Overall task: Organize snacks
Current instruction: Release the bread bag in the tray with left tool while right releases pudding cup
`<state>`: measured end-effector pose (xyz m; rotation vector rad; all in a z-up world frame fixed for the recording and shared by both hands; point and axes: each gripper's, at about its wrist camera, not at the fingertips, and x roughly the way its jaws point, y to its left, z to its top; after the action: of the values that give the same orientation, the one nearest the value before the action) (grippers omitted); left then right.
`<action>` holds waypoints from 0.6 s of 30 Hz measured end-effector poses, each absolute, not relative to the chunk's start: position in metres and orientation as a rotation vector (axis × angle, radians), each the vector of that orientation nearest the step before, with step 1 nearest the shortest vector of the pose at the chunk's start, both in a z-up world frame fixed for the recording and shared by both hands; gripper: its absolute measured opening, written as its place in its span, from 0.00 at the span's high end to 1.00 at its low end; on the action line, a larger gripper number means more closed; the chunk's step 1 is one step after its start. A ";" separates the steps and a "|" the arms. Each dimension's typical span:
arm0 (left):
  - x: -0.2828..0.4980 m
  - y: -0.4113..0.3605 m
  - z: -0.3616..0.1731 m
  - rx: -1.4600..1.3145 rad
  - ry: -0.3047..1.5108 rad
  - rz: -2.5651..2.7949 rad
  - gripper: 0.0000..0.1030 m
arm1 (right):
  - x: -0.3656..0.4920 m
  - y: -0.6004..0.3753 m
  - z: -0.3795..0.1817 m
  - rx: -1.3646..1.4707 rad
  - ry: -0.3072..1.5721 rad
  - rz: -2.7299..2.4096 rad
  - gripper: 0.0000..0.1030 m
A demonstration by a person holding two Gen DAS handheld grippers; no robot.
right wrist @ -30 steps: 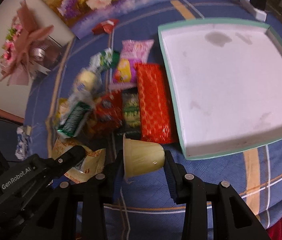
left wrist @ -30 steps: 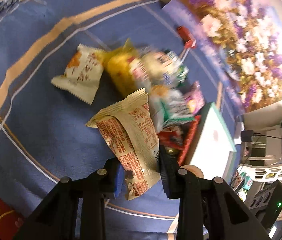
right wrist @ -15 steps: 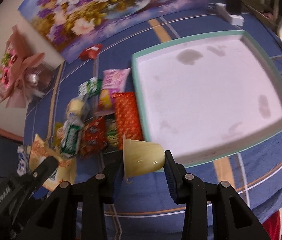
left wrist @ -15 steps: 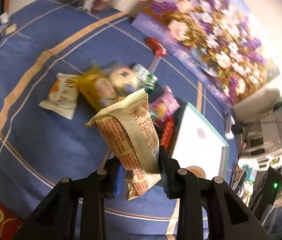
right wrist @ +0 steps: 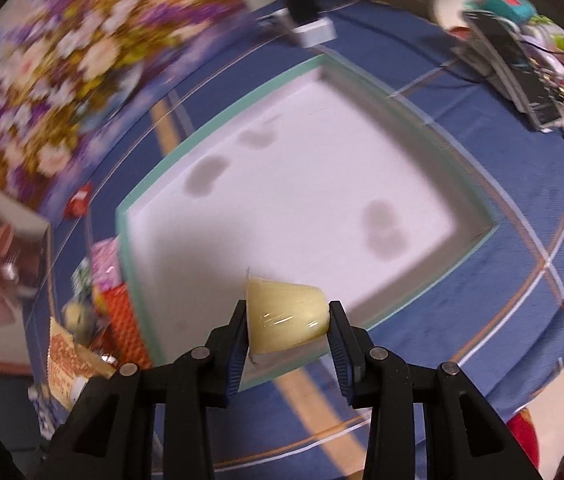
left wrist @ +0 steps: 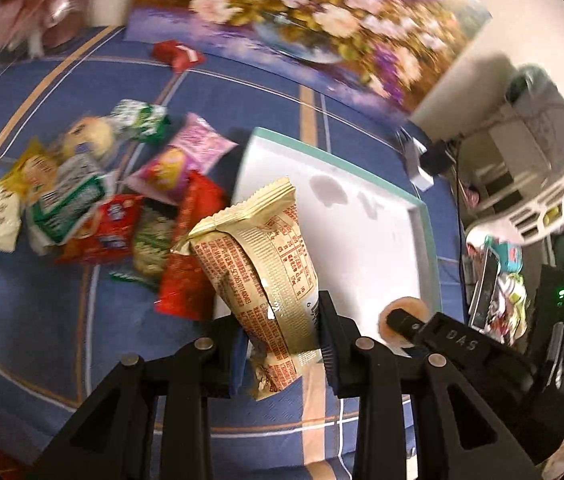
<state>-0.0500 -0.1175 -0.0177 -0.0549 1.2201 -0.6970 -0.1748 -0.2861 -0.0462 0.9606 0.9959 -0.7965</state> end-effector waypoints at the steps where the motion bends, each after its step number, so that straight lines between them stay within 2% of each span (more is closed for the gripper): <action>1: -0.051 -0.124 -0.019 -0.041 1.218 -0.701 0.68 | -0.179 -0.291 -0.048 0.965 0.993 -0.809 0.61; 18: -0.042 -0.184 -0.060 0.020 1.268 -0.732 0.68 | -0.212 -0.347 -0.071 1.017 0.970 -0.932 0.61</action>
<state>-0.0425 -0.1844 -0.0604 0.0200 1.2681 -0.7322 -0.2125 -0.3470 -0.0710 1.0167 0.9700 -0.9318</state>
